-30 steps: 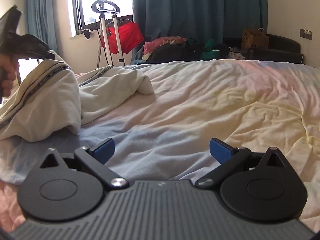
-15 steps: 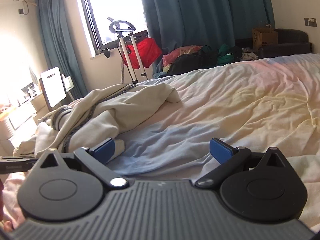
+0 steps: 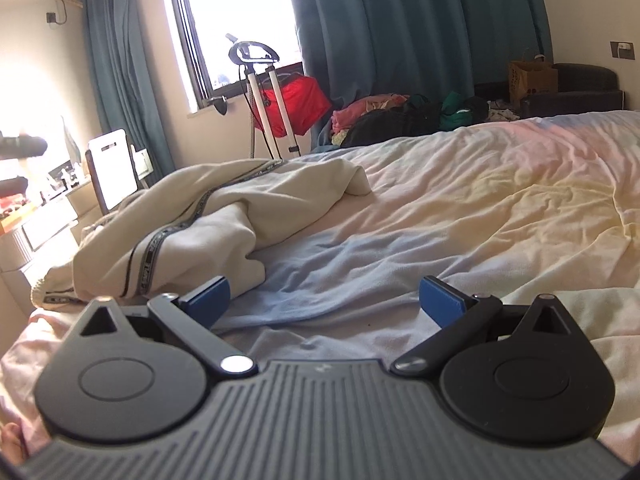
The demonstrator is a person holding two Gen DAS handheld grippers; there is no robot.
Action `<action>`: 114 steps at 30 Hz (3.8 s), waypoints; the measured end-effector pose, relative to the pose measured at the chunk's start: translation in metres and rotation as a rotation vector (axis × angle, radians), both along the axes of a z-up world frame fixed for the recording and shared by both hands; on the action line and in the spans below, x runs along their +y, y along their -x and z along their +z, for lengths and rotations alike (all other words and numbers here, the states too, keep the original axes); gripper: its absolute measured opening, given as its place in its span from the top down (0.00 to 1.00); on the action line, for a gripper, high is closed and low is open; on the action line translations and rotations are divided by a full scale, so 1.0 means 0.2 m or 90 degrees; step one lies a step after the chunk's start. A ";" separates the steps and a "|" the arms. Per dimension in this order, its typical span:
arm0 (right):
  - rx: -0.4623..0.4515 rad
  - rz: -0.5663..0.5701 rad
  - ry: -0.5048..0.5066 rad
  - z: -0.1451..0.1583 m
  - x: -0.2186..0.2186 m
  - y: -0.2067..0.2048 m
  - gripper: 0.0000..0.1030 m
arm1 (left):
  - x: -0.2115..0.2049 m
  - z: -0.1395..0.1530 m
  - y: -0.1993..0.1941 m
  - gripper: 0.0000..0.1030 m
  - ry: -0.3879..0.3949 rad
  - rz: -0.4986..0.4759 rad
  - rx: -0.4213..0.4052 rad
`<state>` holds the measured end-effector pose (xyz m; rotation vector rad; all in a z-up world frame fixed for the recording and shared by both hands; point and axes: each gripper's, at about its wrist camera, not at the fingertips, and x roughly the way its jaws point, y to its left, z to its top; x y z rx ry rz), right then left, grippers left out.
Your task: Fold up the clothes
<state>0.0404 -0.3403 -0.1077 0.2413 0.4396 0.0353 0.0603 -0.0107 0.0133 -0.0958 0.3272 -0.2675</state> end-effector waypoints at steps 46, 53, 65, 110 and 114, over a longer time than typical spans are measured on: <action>0.049 -0.141 0.068 0.74 -0.08 -1.51 0.92 | 0.25 -0.68 -0.35 0.04 0.095 0.110 0.184; 0.094 -0.235 -0.080 0.52 -0.68 -0.78 0.92 | 0.21 -0.63 -0.24 0.04 0.139 0.066 0.229; 0.100 -0.217 -0.513 -0.11 -1.06 -0.27 0.37 | 0.11 -0.62 -0.14 0.04 0.049 0.066 0.252; 0.023 -0.437 -0.376 -0.31 -1.46 -0.30 0.94 | 1.30 -0.71 -0.41 0.22 0.736 0.445 0.332; 0.028 -0.439 -0.346 -0.31 -1.44 -0.33 0.94 | 1.37 -0.65 -0.31 0.18 0.687 0.406 0.289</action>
